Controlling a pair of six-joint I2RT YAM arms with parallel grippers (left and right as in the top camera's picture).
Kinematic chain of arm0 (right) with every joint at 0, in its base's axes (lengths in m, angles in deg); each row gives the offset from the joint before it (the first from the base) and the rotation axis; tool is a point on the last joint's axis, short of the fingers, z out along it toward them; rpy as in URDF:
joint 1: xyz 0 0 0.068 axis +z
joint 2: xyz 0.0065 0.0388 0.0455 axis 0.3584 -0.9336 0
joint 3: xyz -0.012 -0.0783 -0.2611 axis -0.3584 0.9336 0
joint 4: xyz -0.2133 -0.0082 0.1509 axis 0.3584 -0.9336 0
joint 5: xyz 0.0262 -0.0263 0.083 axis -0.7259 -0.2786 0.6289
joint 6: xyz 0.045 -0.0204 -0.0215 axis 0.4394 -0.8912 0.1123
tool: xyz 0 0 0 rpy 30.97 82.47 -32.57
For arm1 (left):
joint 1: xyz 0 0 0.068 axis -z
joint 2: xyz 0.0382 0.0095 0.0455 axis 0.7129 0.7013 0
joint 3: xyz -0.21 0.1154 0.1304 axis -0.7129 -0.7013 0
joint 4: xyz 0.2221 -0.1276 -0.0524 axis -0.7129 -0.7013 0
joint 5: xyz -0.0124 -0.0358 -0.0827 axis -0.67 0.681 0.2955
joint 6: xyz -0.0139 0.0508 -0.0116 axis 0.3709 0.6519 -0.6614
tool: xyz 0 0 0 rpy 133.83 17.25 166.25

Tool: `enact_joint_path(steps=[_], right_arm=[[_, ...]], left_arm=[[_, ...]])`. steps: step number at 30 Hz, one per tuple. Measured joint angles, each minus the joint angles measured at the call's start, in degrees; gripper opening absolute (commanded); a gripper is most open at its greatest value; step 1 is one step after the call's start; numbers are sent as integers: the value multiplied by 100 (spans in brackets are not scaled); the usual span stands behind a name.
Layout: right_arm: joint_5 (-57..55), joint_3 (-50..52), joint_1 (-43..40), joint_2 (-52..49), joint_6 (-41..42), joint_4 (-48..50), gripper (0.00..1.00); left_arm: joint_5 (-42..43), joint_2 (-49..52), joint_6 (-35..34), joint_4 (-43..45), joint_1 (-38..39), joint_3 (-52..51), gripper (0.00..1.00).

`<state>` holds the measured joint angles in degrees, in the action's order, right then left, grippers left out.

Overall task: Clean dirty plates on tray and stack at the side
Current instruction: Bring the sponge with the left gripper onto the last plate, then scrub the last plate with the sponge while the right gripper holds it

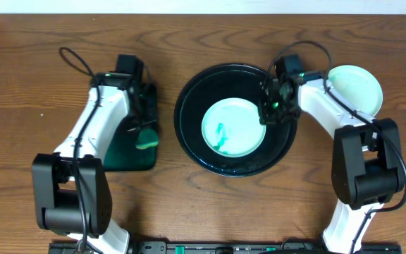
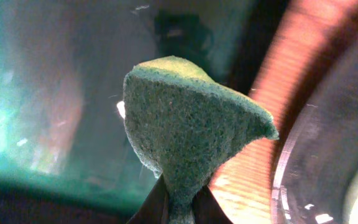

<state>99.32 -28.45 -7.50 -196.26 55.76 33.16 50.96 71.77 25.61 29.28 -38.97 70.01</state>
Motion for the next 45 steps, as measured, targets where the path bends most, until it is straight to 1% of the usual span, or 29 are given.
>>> enact_joint_path(steps=[2, 7, 13, 18, 21, 26, 30, 40, 45], right_arm=[[52, 162, 11, -13, 11, 31, 1], [85, 175, 9, -11, 26, 59, 1], [98, 177, 9, -11, 33, 61, 1], [101, 177, 9, -11, 31, 61, 1], [101, 177, 9, -11, 33, 57, 1], [107, 177, 20, -11, 33, 35, 1], [103, 177, 28, -11, 33, 31, 1], [98, 177, 28, -11, 35, 33, 1], [31, 177, 13, -11, 61, 13, 1]], left_arm=[[33, 0, 68, 151, 212, -2, 7], [186, 0, 164, 638, 861, -2, 7], [367, 0, 160, 1248, 1751, -2, 7], [435, 26, 94, 1714, 2304, -2, 7], [435, 205, -17, 1928, 2413, -2, 7], [437, 833, -210, 2245, 2404, -2, 7], [592, 1172, -402, 2446, 2411, 2, 7], [1491, 1419, -546, 2542, 2308, 127, 8], [2013, 1493, -625, 2715, 2549, 136, 7]])
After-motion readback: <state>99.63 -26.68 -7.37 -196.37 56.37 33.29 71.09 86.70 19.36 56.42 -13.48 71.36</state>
